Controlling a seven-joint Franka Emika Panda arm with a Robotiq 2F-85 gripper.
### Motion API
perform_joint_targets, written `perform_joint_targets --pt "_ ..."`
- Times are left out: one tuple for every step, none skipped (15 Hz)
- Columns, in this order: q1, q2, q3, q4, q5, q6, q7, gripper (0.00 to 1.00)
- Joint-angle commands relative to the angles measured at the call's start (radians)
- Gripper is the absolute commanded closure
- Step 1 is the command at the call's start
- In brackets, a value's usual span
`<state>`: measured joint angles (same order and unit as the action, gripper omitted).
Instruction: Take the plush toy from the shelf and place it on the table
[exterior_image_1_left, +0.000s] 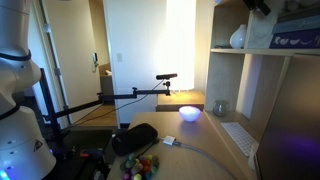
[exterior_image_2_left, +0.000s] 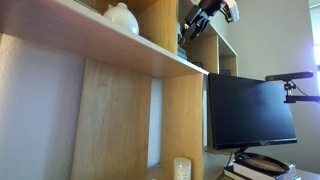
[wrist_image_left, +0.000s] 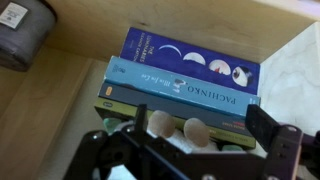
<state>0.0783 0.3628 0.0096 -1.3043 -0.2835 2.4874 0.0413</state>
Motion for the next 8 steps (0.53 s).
perform_joint_targets --pt "0.001 0.011 0.005 0.015 0.007 -0.004 -0.004 0.0" --pt "0.004 0.014 0.002 0.019 -0.005 -0.001 -0.004 0.0" --pt "0.004 0.016 0.005 0.021 -0.001 -0.001 -0.008 0.0" --pt "0.007 0.021 0.005 0.027 -0.008 0.0 -0.007 0.0" --pt "0.008 0.022 0.007 0.029 -0.007 -0.001 -0.009 0.0" --pt "0.011 0.023 0.007 0.03 -0.012 0.007 -0.008 0.0" --pt "0.013 0.025 0.008 0.032 -0.013 0.009 -0.015 0.0" --pt "0.015 0.032 0.01 0.04 -0.011 0.011 -0.015 0.0"
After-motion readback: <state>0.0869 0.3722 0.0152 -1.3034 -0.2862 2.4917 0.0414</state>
